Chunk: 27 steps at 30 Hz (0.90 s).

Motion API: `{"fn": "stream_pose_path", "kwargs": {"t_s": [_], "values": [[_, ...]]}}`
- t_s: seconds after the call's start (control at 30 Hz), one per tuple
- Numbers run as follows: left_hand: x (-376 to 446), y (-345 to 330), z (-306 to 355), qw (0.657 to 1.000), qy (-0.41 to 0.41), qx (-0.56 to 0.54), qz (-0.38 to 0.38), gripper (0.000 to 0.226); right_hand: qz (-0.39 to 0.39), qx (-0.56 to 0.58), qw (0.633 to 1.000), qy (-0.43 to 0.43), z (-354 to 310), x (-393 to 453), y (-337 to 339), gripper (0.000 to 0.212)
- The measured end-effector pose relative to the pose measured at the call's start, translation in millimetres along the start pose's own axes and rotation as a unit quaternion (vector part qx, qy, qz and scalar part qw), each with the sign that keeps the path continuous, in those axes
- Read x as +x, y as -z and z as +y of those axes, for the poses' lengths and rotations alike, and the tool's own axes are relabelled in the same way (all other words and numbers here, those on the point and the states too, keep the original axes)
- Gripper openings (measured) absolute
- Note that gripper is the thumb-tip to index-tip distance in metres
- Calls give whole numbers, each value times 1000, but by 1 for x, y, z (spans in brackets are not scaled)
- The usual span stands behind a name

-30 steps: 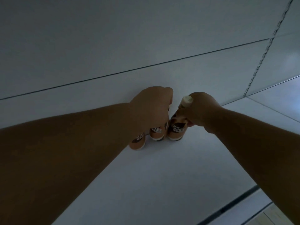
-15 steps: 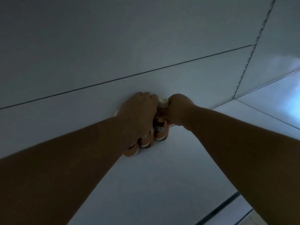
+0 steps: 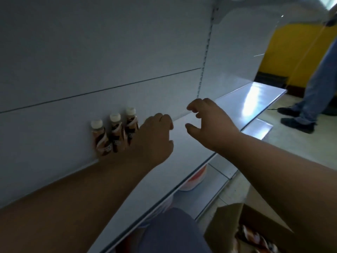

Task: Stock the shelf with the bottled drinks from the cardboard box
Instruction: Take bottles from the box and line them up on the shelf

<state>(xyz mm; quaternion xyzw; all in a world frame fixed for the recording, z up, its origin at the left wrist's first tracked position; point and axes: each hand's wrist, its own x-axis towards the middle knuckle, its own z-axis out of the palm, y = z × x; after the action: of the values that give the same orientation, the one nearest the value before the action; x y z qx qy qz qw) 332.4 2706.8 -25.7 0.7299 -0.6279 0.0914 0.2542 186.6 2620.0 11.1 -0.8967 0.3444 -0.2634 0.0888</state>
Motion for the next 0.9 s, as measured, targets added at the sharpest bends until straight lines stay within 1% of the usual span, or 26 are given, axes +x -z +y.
{"fn": "stream_pose_path", "kwargs": {"t_s": [0.13, 0.23, 0.3, 0.37, 0.47, 0.57, 0.77, 0.9], "values": [[-10, -35, 59, 998, -28, -42, -42, 29, 9, -33, 998, -55, 34, -65, 43, 45], [-17, -74, 112, 993, -55, -60, -87, 20, 5, -48, 991, -123, 79, -125, 61, 43], [-28, -109, 149, 983, -87, -72, -146, 19, -8, -44, 983, -178, 114, -167, 63, 41], [-39, -149, 185, 968, -106, -80, -212, 24, -28, -41, 972, -229, 152, -208, 58, 40], [-59, -213, 228, 954, -102, -101, -264, 25, -54, -29, 953, -296, 204, -261, 38, 37], [-77, -274, 252, 934, -86, -110, -328, 25, -79, -11, 934, -349, 246, -299, 7, 32], [-101, -380, 261, 905, -33, -60, -419, 32, -143, 15, 905, -400, 323, -334, -67, 25], [-106, -445, 259, 878, 10, -31, -478, 39, -189, 49, 872, -449, 366, -349, -120, 30]]}}
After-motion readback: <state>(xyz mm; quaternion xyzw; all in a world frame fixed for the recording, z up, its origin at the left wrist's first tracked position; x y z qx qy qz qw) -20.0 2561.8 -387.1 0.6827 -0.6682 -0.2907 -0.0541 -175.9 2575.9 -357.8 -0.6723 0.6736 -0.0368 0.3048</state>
